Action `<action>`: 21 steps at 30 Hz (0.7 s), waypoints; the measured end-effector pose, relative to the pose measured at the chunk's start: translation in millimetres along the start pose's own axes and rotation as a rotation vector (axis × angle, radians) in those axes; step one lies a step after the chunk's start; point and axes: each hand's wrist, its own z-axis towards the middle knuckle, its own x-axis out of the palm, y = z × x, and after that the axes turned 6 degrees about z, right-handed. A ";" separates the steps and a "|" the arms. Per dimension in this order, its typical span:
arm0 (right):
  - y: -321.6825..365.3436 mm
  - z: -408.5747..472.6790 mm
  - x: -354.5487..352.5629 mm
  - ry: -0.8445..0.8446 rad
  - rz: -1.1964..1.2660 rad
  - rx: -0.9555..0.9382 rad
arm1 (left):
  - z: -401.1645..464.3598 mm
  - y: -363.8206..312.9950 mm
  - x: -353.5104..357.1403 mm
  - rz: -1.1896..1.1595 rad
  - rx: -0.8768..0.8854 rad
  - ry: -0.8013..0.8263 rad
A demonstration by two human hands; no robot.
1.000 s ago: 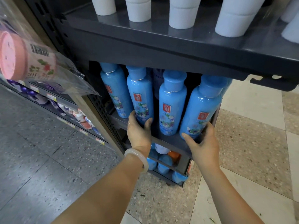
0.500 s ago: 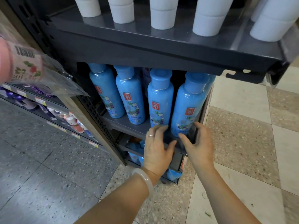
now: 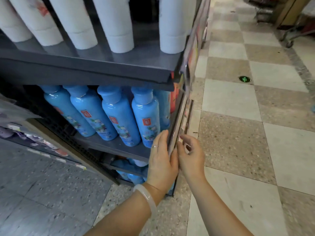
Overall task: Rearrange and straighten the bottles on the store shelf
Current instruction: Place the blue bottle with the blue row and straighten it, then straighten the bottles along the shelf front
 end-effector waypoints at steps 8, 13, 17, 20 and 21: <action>-14.4 34.3 -122.0 0.227 -0.065 0.005 | 49.6 -62.8 66.5 -0.133 -0.635 -0.187; -15.3 74.9 -175.2 0.397 -0.137 0.011 | 79.7 -71.6 85.3 -0.133 -0.728 -0.461; -20.0 100.5 -179.0 0.483 -0.193 0.010 | 87.5 -63.3 93.3 -0.064 -0.773 -0.566; -15.0 117.4 -160.5 0.546 -0.204 0.000 | 84.9 -56.9 101.4 -0.048 -0.790 -0.650; -10.9 124.2 -151.9 0.578 -0.204 -0.013 | 85.1 -54.5 104.1 -0.056 -0.797 -0.676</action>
